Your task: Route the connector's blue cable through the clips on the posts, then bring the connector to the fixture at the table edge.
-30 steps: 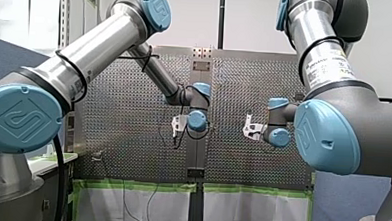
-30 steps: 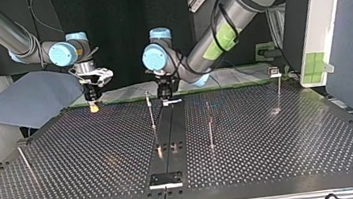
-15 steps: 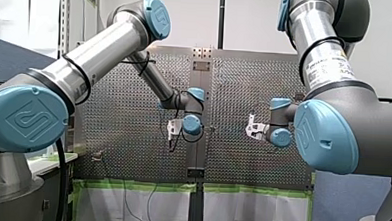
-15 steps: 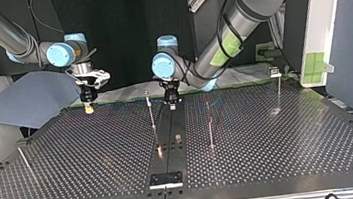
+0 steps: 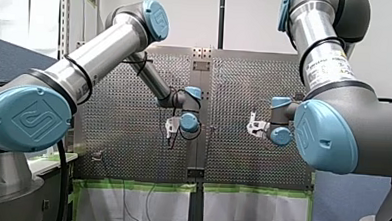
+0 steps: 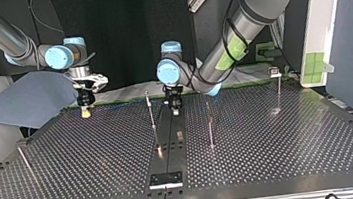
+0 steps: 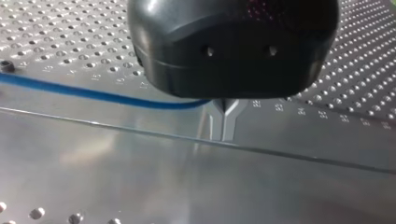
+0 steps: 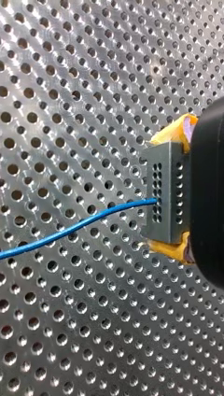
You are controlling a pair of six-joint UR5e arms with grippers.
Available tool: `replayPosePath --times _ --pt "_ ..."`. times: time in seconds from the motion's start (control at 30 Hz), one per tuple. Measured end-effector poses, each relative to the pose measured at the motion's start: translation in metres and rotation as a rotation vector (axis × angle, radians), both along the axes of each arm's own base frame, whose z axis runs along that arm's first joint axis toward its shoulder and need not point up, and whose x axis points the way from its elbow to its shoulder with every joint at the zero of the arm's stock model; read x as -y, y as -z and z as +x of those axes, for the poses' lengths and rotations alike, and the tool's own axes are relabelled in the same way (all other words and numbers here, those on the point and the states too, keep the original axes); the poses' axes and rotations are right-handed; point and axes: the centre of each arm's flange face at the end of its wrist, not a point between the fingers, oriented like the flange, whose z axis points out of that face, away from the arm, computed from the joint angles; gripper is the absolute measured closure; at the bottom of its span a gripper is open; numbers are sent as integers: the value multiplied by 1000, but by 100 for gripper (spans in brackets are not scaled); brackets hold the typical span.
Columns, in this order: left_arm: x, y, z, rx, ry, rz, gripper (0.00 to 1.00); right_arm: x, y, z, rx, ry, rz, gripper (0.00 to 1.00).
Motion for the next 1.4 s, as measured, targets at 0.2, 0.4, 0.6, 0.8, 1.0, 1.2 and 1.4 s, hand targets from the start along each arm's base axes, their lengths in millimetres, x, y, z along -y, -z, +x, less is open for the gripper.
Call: replayPosePath --times 0.2,0.4,0.6,0.8,1.0,1.2,1.4 --pt "3 7 5 -10 -3 1 100 8 13 5 -11 -5 26 100" --pt "4 -2 15 10 -8 -24 100 20 14 5 -9 1 29 100" --pt "6 -10 22 26 -4 -37 100 31 11 5 -3 6 13 100" --pt "4 -12 26 28 -11 -43 100 39 23 9 -11 3 35 100" --pt "5 -12 25 27 -9 -47 100 41 29 12 -13 0 43 100" --pt "7 -12 24 27 -6 -49 100 41 30 13 -14 -3 44 100" --pt "7 -11 24 24 -4 -47 100 41 30 13 -14 -4 45 100"
